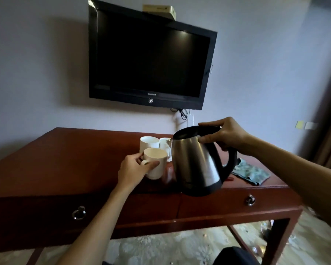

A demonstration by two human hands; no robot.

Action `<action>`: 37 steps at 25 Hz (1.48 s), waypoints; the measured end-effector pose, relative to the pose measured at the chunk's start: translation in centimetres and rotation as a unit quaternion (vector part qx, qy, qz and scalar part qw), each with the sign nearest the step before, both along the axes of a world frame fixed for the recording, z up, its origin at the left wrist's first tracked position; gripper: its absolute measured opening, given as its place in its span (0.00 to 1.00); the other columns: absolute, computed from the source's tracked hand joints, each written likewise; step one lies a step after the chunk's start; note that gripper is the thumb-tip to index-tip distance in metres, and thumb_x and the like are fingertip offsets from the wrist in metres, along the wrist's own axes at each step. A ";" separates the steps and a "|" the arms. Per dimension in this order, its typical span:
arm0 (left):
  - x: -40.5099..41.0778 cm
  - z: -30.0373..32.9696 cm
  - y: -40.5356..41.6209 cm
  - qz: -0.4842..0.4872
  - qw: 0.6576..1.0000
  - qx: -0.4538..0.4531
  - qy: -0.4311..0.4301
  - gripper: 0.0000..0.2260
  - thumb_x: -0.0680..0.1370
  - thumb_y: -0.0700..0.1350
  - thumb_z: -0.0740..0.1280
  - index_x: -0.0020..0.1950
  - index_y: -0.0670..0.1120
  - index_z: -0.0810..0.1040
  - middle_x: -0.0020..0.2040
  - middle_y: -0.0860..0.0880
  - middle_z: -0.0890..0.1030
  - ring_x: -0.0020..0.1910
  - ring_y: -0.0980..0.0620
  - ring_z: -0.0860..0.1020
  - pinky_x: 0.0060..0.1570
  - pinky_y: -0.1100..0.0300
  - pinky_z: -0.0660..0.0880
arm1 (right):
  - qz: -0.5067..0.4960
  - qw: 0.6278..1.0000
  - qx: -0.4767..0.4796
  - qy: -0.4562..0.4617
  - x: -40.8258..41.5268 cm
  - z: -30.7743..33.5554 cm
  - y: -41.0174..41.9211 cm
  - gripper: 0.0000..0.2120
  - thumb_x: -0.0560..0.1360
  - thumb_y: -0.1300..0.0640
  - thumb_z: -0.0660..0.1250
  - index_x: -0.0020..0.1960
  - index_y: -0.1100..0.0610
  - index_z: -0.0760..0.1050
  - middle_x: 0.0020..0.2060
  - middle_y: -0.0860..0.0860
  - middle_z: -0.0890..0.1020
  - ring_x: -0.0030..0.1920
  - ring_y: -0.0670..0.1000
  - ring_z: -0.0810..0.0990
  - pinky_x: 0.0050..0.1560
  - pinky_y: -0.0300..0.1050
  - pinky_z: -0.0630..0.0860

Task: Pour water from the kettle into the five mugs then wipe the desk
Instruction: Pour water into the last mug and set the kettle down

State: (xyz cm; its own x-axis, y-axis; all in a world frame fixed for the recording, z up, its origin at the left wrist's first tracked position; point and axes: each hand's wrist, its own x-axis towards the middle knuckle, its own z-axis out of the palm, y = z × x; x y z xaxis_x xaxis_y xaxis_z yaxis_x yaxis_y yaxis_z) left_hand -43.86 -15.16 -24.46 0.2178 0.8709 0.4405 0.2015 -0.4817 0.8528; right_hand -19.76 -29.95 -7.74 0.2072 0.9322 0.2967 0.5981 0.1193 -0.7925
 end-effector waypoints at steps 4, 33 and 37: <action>1.0 -0.9 2.7 -0.041 0.998 -0.024 -0.050 0.36 0.55 0.76 0.76 0.54 0.55 0.87 0.44 0.58 0.87 0.48 0.56 0.86 0.50 0.42 0.82 | 0.008 0.997 -0.045 -0.059 -0.9 1.8 1.7 0.23 0.66 0.62 0.82 0.60 0.54 0.84 0.22 0.48 0.69 0.23 0.48 0.59 0.23 0.38 0.60; 1.8 -2.4 4.8 -0.101 0.986 -0.067 -0.115 0.40 0.51 0.75 0.77 0.57 0.55 0.87 0.47 0.55 0.88 0.54 0.53 0.85 0.58 0.45 0.81 | 0.029 0.936 -0.220 -0.274 -4.1 7.5 7.2 0.20 0.67 0.60 0.80 0.59 0.57 0.85 0.30 0.54 0.65 0.24 0.48 0.57 0.25 0.38 0.61; 1.9 -2.5 5.0 -0.101 0.986 -0.067 -0.113 0.44 0.48 0.77 0.76 0.58 0.55 0.86 0.48 0.55 0.88 0.54 0.52 0.85 0.57 0.45 0.81 | 0.028 0.927 -0.232 -0.293 -4.6 7.9 7.5 0.18 0.69 0.62 0.79 0.59 0.55 0.85 0.23 0.50 0.64 0.22 0.48 0.57 0.25 0.38 0.60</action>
